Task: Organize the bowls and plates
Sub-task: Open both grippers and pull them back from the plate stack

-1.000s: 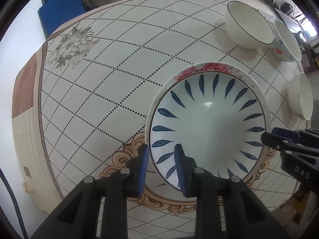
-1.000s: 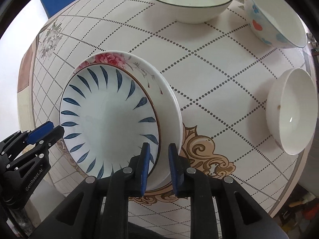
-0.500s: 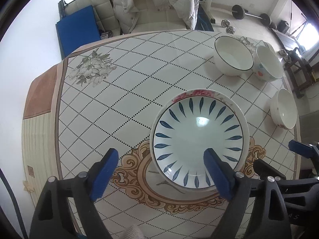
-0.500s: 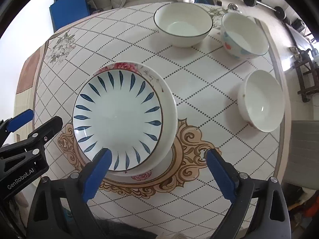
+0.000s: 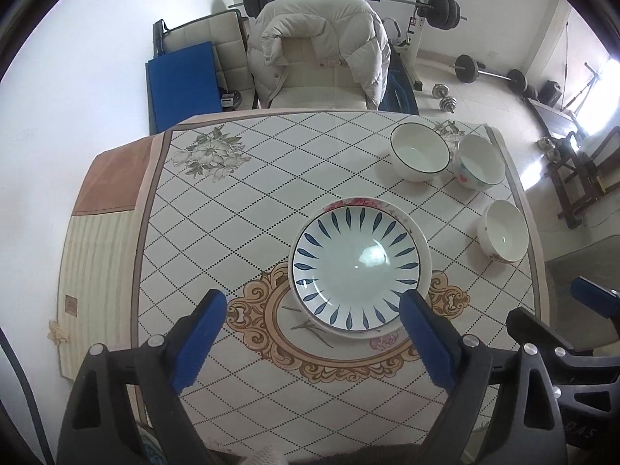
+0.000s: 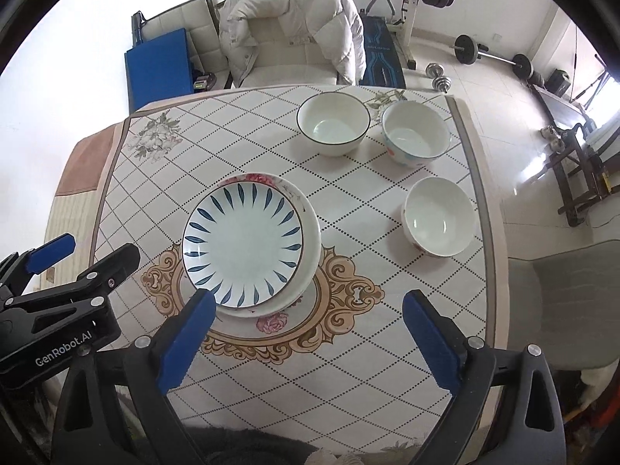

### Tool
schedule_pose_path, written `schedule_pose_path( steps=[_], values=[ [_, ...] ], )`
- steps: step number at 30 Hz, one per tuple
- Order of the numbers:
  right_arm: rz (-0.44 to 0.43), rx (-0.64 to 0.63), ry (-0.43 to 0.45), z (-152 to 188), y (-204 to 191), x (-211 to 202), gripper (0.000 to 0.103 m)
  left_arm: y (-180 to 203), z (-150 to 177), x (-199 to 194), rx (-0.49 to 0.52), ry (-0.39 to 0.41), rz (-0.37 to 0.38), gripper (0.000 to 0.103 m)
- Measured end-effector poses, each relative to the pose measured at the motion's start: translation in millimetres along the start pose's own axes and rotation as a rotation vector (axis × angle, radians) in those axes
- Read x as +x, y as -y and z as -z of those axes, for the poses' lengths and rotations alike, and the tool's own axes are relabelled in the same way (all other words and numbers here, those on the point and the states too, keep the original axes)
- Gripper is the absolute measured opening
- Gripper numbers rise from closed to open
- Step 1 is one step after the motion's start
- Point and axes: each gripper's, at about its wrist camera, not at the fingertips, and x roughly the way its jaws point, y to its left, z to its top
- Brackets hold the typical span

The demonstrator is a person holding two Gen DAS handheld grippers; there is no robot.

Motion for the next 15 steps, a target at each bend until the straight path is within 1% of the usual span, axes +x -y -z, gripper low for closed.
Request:
schedule_pose_path(
  steps=[3,8,15],
  values=[
    [0.012,-0.013,0.045,8,-1,-28,0.099,0,7,-25,0.005,0.042,-0.014,0.091],
    [0.036,-0.033,0.112,24,-7,-70,0.099,-3,17,-55,0.021,0.069,-0.017,0.091],
    [0.029,0.002,0.134,49,-13,-105,0.099,-10,36,-80,0.028,0.086,0.018,0.091]
  ],
)
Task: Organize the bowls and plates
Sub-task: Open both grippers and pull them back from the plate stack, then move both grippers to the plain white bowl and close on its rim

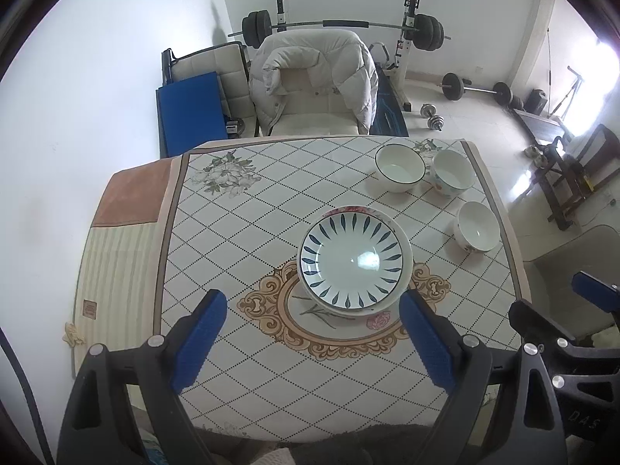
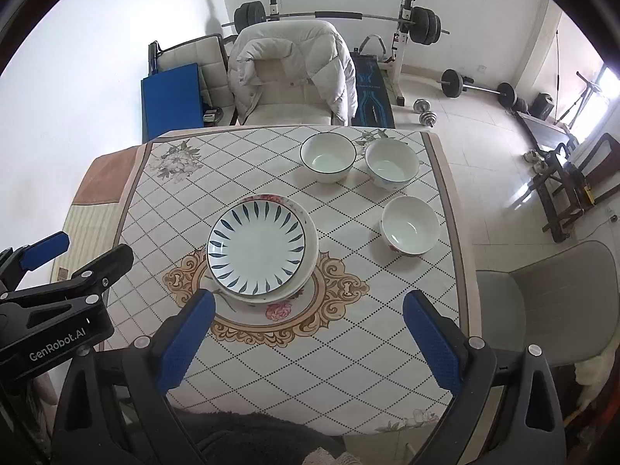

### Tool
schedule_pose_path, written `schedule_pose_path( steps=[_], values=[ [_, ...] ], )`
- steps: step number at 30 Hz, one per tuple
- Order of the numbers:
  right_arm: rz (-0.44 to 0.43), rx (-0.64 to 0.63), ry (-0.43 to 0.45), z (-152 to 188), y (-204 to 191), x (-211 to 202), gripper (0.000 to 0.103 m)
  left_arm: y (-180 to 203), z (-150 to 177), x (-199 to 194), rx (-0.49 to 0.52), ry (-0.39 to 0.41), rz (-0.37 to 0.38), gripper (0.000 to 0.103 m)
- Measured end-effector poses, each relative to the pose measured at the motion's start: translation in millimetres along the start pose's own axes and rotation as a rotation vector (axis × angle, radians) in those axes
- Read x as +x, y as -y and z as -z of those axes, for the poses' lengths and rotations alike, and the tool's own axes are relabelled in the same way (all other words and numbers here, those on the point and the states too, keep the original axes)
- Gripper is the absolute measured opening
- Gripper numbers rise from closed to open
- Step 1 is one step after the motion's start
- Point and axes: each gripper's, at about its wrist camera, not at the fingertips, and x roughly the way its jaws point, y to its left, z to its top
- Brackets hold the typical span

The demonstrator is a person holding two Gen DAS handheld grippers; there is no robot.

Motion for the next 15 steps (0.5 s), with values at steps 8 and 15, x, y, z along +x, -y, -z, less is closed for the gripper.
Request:
schedule_pose_path(
  steps=[8,15],
  values=[
    [0.014,0.036,0.024,17,-5,-23,0.1,-3,15,-13,-0.003,0.033,0.044,0.1],
    [-0.031,0.12,0.049,27,12,-23,0.103,8,9,-5,0.01,0.083,0.057,0.1]
  ],
)
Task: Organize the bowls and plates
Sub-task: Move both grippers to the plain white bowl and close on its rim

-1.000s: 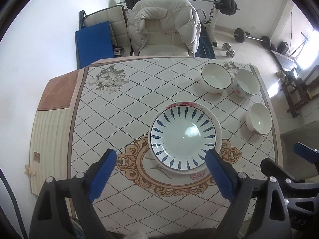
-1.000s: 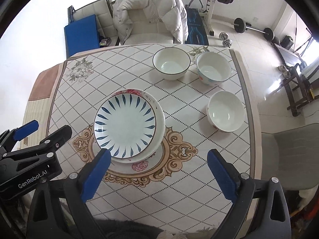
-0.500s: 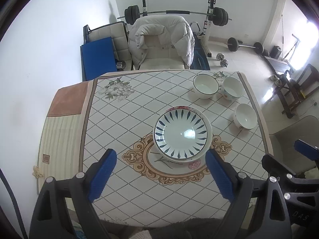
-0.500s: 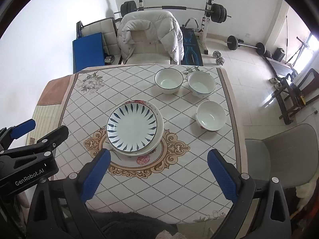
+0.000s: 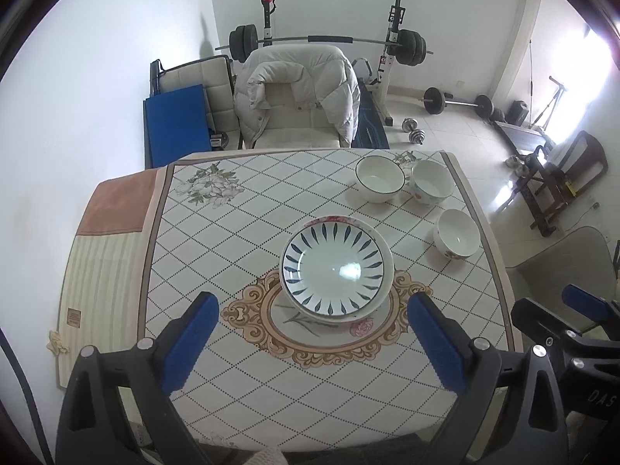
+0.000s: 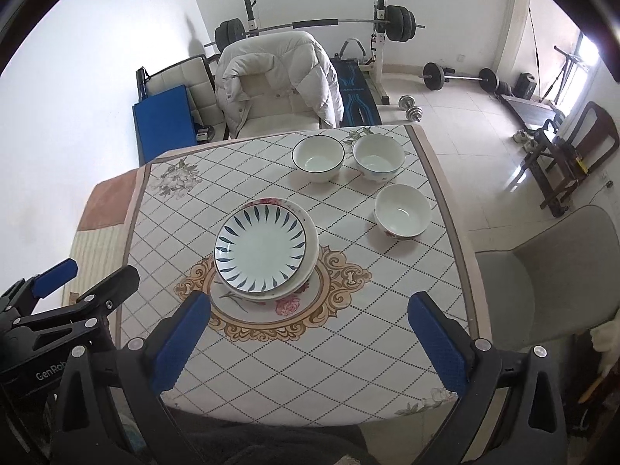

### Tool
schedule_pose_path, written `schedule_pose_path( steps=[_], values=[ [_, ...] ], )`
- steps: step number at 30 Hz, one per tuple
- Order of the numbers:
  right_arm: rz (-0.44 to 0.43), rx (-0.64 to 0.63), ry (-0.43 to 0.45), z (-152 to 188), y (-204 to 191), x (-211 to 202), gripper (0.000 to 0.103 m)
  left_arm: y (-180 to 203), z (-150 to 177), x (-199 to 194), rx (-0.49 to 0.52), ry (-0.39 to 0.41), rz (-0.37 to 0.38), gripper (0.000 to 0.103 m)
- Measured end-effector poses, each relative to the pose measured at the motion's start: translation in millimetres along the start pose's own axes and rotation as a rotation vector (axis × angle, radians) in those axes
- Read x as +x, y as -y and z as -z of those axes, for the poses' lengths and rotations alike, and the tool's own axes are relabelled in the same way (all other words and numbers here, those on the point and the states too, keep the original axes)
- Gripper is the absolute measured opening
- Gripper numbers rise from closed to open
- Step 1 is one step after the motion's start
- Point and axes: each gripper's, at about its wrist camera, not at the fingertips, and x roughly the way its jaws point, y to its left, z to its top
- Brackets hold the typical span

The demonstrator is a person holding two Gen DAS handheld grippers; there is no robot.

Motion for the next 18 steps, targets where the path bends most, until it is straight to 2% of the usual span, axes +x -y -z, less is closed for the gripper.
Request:
schedule_pose_path(
  steps=[3,7,10,12,15,18],
  values=[
    [-0.019,0.053,-0.009,-3,27,12,0.103,15,-10,16,0.002,0.016,-0.01,0.1],
    [-0.034,0.151,-0.042,-16,84,43,0.103,44,-31,49,0.008,0.025,-0.019,0.1],
    [-0.021,0.196,-0.059,-34,131,76,0.103,71,-50,83,0.021,-0.005,-0.02,0.1],
    [0.008,0.196,-0.08,-49,159,103,0.103,92,-64,112,0.016,-0.035,-0.01,0.1],
    [0.002,0.2,-0.131,-71,197,152,0.102,129,-84,173,0.047,-0.162,0.063,0.098],
    [-0.053,0.213,-0.208,-91,227,203,0.098,164,-95,230,0.085,-0.266,0.111,0.071]
  ],
)
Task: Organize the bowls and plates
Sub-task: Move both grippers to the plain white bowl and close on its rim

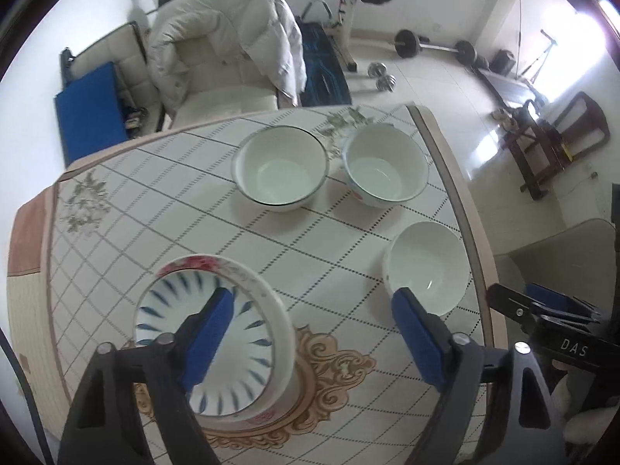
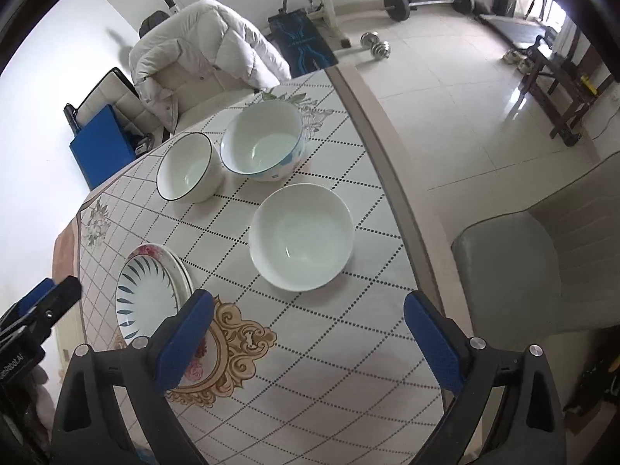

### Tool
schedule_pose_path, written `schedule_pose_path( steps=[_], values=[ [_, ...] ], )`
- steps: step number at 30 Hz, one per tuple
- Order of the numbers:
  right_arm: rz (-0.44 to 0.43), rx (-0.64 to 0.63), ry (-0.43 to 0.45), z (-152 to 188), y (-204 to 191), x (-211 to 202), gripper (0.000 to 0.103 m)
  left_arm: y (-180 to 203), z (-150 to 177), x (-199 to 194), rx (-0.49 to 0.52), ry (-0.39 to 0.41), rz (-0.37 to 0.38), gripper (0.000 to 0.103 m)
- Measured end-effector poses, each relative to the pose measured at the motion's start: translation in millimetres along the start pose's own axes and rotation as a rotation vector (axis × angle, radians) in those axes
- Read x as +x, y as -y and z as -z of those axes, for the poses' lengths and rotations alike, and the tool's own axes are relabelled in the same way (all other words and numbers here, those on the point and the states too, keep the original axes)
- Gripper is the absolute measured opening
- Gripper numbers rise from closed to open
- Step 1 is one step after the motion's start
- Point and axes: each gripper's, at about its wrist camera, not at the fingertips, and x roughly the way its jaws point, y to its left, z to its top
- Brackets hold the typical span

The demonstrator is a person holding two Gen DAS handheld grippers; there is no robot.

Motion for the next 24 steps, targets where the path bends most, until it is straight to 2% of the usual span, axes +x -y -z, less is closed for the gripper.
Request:
schedule_pose_path(
  steps=[3,7,11,12,13,18,21,24],
  values=[
    [-0.034,0.0,-0.075,-29,17,44,0.088,22,-16,52,0.016,-0.113,0.037,0.052],
    [-0.054,-0.004,-0.171,-53,33,97,0.072,39,-22,101,0.019,-0.218,0.078,0.045],
    [-0.091,0.01,-0.248,-61,44,136,0.056,47,-20,132,0.007,-0.303,0.115,0.028],
    [-0.1,0.017,-0.261,-60,46,142,0.047,48,-18,137,0.001,-0.318,0.127,0.023],
    [-0.11,0.025,-0.274,-60,49,148,0.037,49,-17,141,-0.004,-0.329,0.138,0.021],
    [-0.075,0.014,-0.286,-59,52,158,0.013,56,-13,137,-0.025,-0.342,0.18,0.014],
    [-0.109,0.038,-0.301,-56,54,158,0.01,57,-11,132,-0.029,-0.337,0.173,0.015],
    [-0.102,0.013,-0.303,-53,49,159,0.01,53,-8,125,-0.037,-0.332,0.153,0.015]
  ],
)
